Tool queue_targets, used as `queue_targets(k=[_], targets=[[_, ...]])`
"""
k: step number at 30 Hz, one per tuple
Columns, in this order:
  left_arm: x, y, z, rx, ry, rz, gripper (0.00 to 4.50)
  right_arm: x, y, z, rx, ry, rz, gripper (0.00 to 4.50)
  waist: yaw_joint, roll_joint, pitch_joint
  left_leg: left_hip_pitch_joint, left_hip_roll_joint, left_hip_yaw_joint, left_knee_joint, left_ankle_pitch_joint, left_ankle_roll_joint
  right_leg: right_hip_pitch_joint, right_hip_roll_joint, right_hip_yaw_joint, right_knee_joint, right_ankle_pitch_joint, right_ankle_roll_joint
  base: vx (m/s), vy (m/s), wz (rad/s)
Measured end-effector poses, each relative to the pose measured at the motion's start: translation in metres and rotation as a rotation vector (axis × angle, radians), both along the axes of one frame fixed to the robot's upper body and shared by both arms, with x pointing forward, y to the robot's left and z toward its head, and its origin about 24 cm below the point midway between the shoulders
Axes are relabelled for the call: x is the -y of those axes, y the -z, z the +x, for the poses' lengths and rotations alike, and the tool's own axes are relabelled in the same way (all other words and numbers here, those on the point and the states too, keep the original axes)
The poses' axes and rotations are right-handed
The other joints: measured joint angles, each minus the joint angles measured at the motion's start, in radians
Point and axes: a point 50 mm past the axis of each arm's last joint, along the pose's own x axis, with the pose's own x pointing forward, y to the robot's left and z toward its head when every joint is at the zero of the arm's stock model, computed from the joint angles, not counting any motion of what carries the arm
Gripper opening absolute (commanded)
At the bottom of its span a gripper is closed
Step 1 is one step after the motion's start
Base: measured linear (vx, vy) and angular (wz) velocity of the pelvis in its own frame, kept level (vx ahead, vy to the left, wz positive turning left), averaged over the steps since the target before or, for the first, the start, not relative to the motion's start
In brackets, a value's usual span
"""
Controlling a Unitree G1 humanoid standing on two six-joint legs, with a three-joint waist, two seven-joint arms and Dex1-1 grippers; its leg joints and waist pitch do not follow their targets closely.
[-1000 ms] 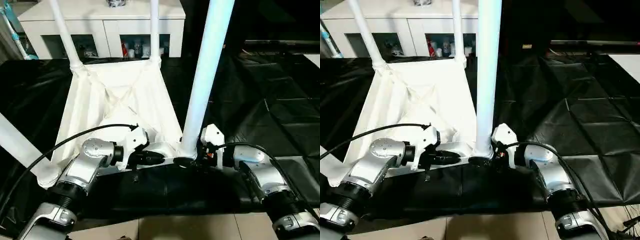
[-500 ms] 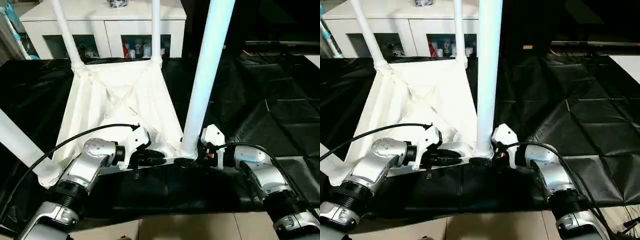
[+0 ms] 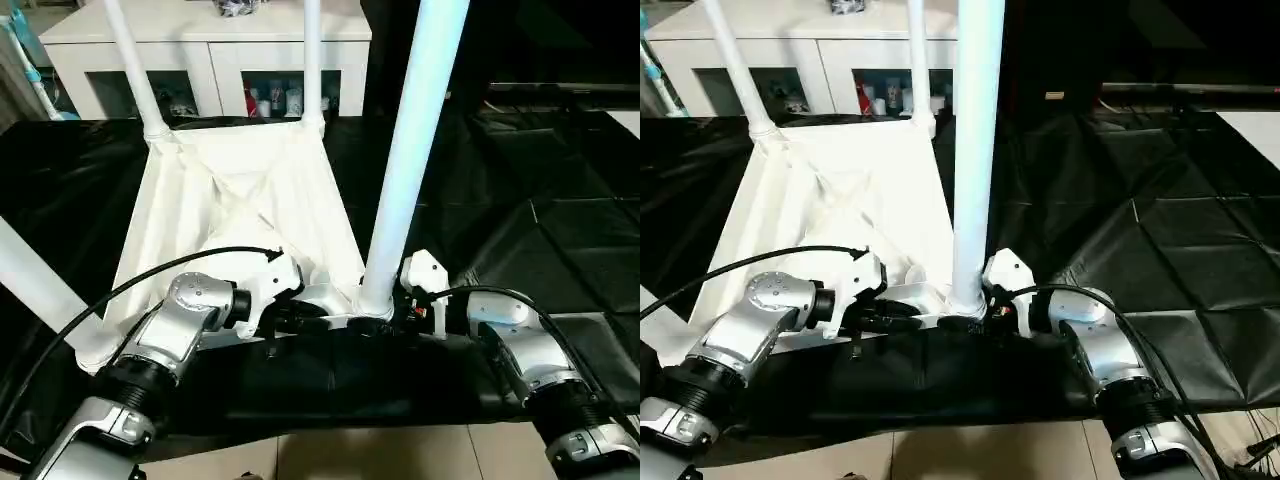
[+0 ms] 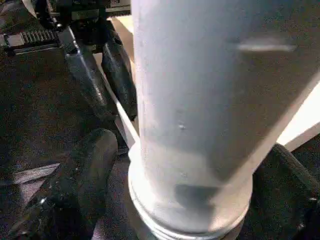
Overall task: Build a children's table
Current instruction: Rotate leg to tighten
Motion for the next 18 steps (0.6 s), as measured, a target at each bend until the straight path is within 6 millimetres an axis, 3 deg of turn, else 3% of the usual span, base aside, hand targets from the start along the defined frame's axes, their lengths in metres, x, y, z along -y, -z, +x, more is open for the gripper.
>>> queue_targets(k=[3, 12, 17, 18], targets=[[-0.0005, 0.0002, 0.0000, -0.002, -0.002, 0.000, 0.05, -0.0004, 0.0002, -0.0001, 0.000, -0.002, -0.002, 3.85, 0.000, 0.000, 0.000, 0.000, 0.000, 0.000, 0.001, 0.000, 0.000, 0.000, 0.000, 0.000, 0.001, 0.000, 0.000, 0.000, 0.000, 0.00], [-0.0015, 0.0003, -0.0001, -0.014, -0.006, -0.001, 0.05, -0.0020, 0.0012, -0.0001, 0.006, -0.002, -0.001, 3.85, -0.001, 0.000, 0.000, 0.000, 0.000, 0.000, 0.001, 0.000, 0.000, 0.000, 0.000, 0.000, 0.002, 0.000, 0.000, 0.000, 0.000, 0.00], [-0.0018, 0.0004, 0.0000, -0.015, -0.009, 0.000, 0.00, -0.0025, 0.0024, 0.0012, 0.003, 0.019, 0.006, 3.44, -0.002, 0.000, 0.000, 0.000, 0.000, 0.000, 0.002, 0.000, 0.000, 0.000, 0.000, 0.001, 0.002, 0.000, 0.000, 0.000, 0.000, 0.00], [-0.0017, 0.0003, 0.0000, -0.015, -0.008, -0.001, 0.00, -0.0025, 0.0023, 0.0013, 0.002, 0.021, 0.009, 3.19, -0.002, 0.000, 0.000, 0.001, 0.000, 0.000, 0.002, 0.000, 0.000, 0.000, 0.000, 0.001, 0.002, 0.000, 0.000, 0.000, 0.000, 0.00]])
